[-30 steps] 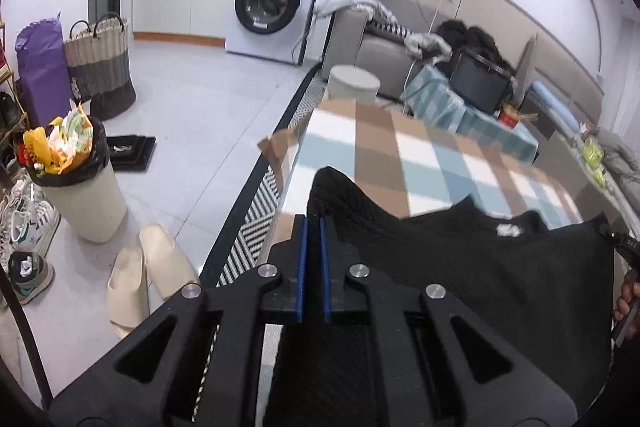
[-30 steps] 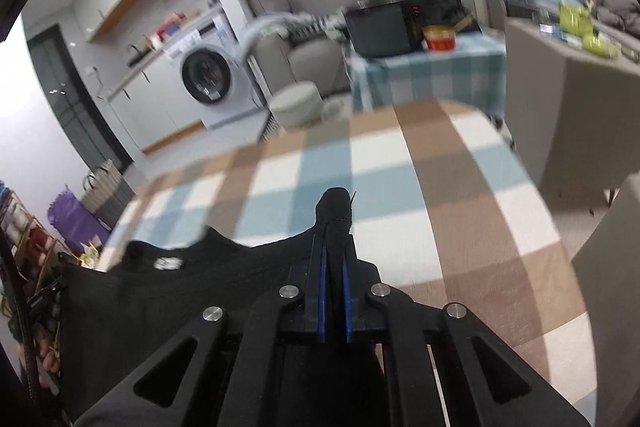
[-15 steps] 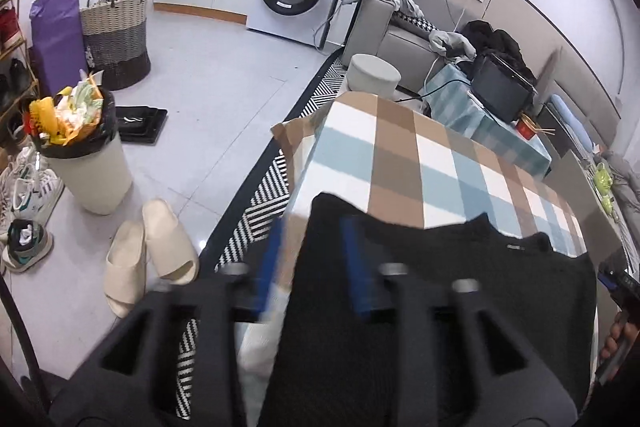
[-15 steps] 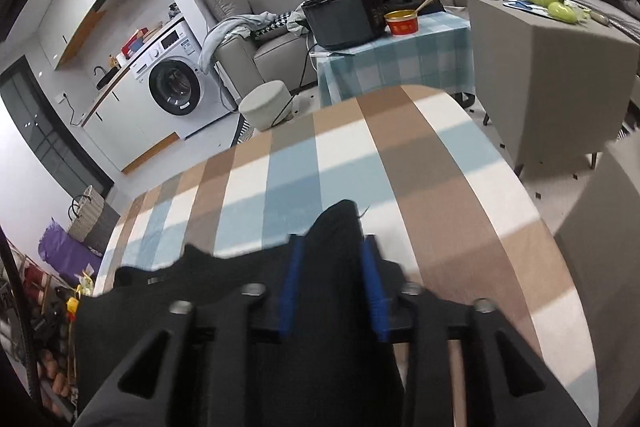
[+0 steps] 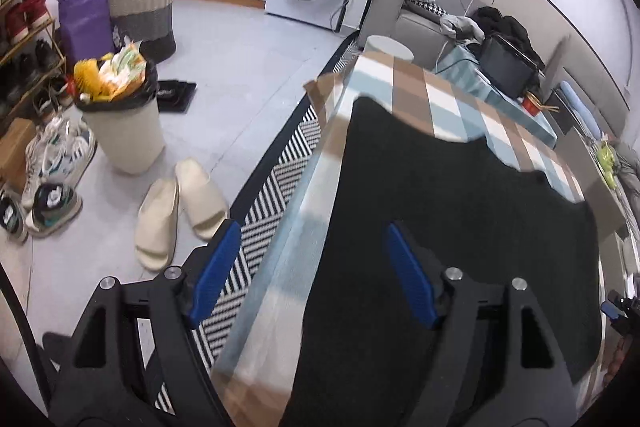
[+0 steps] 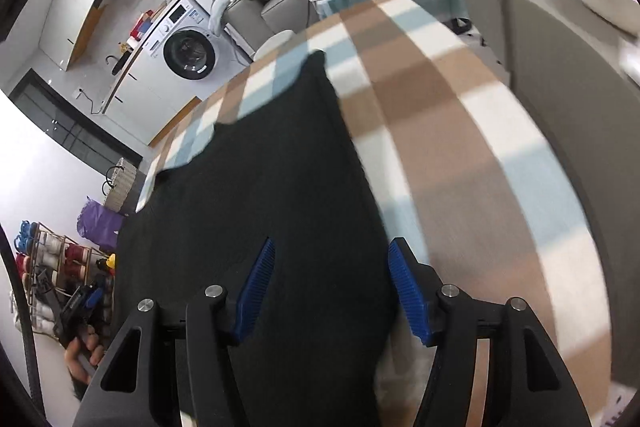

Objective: Fold small clothes

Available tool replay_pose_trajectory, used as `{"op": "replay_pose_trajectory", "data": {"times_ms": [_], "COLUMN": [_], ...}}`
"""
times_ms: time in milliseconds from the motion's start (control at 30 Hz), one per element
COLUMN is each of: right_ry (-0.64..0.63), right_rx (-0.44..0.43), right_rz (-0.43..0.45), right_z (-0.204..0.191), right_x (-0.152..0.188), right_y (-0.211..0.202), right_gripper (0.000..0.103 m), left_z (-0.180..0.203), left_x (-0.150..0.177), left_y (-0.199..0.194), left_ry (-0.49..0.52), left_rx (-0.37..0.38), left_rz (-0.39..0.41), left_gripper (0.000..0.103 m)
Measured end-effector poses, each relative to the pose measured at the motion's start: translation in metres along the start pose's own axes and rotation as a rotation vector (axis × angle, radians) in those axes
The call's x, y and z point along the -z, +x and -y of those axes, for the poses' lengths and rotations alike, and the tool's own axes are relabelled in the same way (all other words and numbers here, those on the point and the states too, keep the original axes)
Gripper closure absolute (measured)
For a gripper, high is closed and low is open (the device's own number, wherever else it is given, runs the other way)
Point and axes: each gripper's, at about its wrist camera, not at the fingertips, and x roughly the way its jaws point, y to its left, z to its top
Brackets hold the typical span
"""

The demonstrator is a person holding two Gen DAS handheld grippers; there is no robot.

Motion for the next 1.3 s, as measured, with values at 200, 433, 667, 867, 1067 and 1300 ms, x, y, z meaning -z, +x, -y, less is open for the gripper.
{"op": "replay_pose_trajectory", "data": {"times_ms": [200,433,667,867,1067,1300], "right_ry": [-0.017,-0.116,-0.209,-0.171,-0.231,-0.227], "right_rx": [-0.044,-0.070,-0.033,0.086,-0.001,-0.105], "right_rz": [-0.059,-0.049,0.002,-0.036,0.072,0.059], "right_z": [0.007,-0.017,-0.036,-0.023,-0.057,-0.093], "right_x": [0.045,0.066,0.067,0.069,0.067,0.069], "right_y": [-0.020,-0.017,-0.045,-0.044,-0.066,-0.045], "right_gripper": [0.041,0.088,0.096,0.087,0.042,0.034], "left_z": [-0.010,-0.010,-0.006,-0.021,-0.039,-0.047], "left_x": [0.053,0.081,0.089,0.099,0.120,0.150], "left_y": [-0.020,-0.040,-0.050,-0.062,-0.090,-0.111], "left_ry": [-0.010,-0.027,-0.011,-0.072,-0.161,-0.259], "left_rx": [0.005,0.048,0.039,0.028,0.034,0.106], "left_rz": [-0.070,-0.039,-0.063,-0.088,-0.088,-0.119], "left_gripper": [0.030,0.043,0.049,0.049,0.049,0.048]}}
